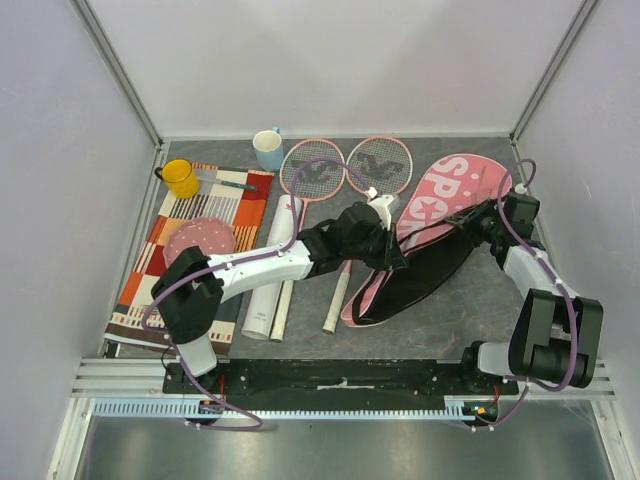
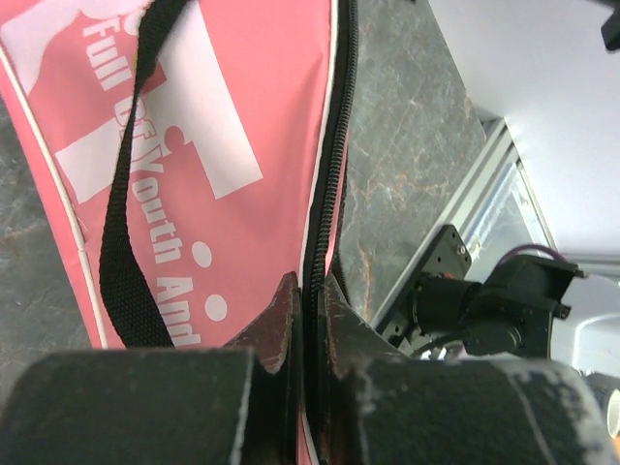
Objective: Pack up the badminton gear
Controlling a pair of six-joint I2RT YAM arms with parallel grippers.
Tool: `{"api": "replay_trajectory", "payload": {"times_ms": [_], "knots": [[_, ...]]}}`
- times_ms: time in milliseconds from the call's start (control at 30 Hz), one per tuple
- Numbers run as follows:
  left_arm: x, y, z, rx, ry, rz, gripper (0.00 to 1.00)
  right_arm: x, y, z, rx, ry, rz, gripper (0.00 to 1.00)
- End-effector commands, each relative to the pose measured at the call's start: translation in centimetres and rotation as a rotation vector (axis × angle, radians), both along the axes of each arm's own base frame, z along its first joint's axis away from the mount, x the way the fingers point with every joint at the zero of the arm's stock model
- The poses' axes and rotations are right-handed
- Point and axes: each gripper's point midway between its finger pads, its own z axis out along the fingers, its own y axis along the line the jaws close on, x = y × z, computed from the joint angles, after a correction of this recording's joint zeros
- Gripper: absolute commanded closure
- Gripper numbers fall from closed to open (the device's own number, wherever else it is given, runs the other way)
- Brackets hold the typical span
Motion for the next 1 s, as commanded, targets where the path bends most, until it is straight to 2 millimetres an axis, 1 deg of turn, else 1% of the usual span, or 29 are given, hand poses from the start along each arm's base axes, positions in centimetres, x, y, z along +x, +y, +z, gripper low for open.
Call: {"api": "replay_trajectory", "payload": {"times_ms": [0, 33, 67, 100, 133, 167, 200, 233, 267, 300, 333, 367, 400, 433, 467, 500, 533, 567, 600, 667, 700, 733, 767, 833, 867, 933, 967], "knots": [[-2.4, -0.7, 4.0, -0.147, -0.042, -0.139, 0.98, 1.8, 1.0, 5.6, -0.068, -0.164, 0.035, 0.83], [-2.5, -0.4, 3.8, -0.142, -0.062, -0.152, 0.93, 1.2, 1.4, 5.5, -0.066, -0.132, 0.041, 0.87], [-2.6, 0.0, 3.1, -0.126, -0.067, -0.145, 0.83, 1.2, 2.0, 6.6, -0.072, -0.15, 0.054, 0.91], [-2.3, 0.3, 3.3, -0.126, -0.088, -0.128, 0.61, 0.9, 2.2, 7.7, -0.081, -0.173, 0.054, 0.98], [-2.2, 0.4, 3.1, -0.115, -0.104, -0.131, 0.42, 0.4, 2.5, 7.7, -0.079, -0.149, 0.056, 1.0], [-2.0, 0.4, 3.4, -0.113, -0.117, -0.134, 0.23, 0.3, 3.0, 8.2, -0.074, -0.154, 0.068, 1.0], [-2.1, 0.3, 3.3, -0.1, -0.12, -0.144, 0.05, 0.0, 3.3, 8.5, -0.068, -0.155, 0.079, 1.0], [-2.0, 0.2, 3.5, -0.093, -0.134, -0.151, 0.01, -0.3, 3.6, 8.3, -0.061, -0.136, 0.085, 1.0], [-1.6, -0.2, 4.5, -0.104, -0.154, -0.149, 0.0, -0.4, 4.1, 8.6, -0.059, -0.137, 0.098, 1.0], [-1.2, -0.3, 4.3, -0.081, -0.162, -0.131, 0.0, -0.7, 4.3, 8.4, -0.056, -0.122, 0.108, 1.0], [-0.6, -0.4, 4.6, -0.072, -0.179, -0.114, 0.0, -0.8, 4.6, 8.5, -0.055, -0.123, 0.115, 1.0], [-0.1, -1.1, 6.1, -0.089, -0.217, -0.103, 0.0, -0.9, 4.9, 8.7, -0.055, -0.125, 0.121, 1.0], [0.6, -1.1, 6.1, -0.06, -0.242, -0.072, 0.0, -1.1, 5.0, 9.1, -0.056, -0.13, 0.12, 1.0], [1.1, -1.4, 5.4, -0.026, -0.275, -0.069, 0.01, -1.2, 5.1, 9.4, -0.055, -0.137, 0.121, 1.0], [1.4, -2.1, 6.6, -0.033, -0.311, -0.065, 0.03, -1.3, 5.4, 9.7, -0.058, -0.145, 0.125, 1.0], [1.9, -2.3, 6.6, -0.018, -0.332, -0.051, 0.04, -1.4, 5.4, 9.9, -0.062, -0.149, 0.122, 1.0], [2.2, -2.5, 6.0, 0.012, -0.339, -0.06, 0.04, -1.4, 5.4, 10.0, -0.069, -0.15, 0.122, 1.0], [2.4, -3.1, 7.1, -0.001, -0.36, -0.062, 0.03, -1.5, 5.5, 10.1, -0.074, -0.151, 0.126, 1.0], [2.6, -3.4, 7.2, 0.009, -0.374, -0.055, 0.02, -1.6, 5.6, 10.0, -0.07, -0.145, 0.128, 1.0], [2.9, -4.1, 6.5, 0.049, -0.391, -0.062, 0.02, -1.7, 5.8, 10.0, -0.067, -0.142, 0.131, 1.0], [3.6, -4.0, 6.2, 0.089, -0.419, -0.033, 0.04, -1.7, 5.8, 10.1, -0.062, -0.144, 0.126, 1.0], [3.9, -4.2, 6.3, 0.11, -0.442, -0.021, 0.07, -1.6, 5.8, 10.3, -0.062, -0.148, 0.125, 1.0], [3.5, -4.4, 5.4, 0.147, -0.456, -0.026, 0.14, -1.6, 5.7, 10.4, -0.065, -0.146, 0.114, 1.0], [4.1, -4.2, 5.2, 0.207, -0.534, 0.007, 0.2, -1.6, 5.5, 10.4, -0.066, -0.137, 0.099, 1.0], [4.2, -4.2, 4.8, 0.244, -0.572, 0.036, 0.28, -1.5, 5.5, 10.5, -0.068, -0.136, 0.093, 1.0], [4.6, -4.0, 4.6, 0.296, -0.635, 0.053, 0.33, -1.5, 5.5, 10.6, -0.063, -0.129, 0.088, 1.0], [4.4, -4.2, 4.4, 0.311, -0.654, 0.055, 0.38, -1.4, 5.5, 10.6, -0.061, -0.127, 0.089, 1.0]]}}
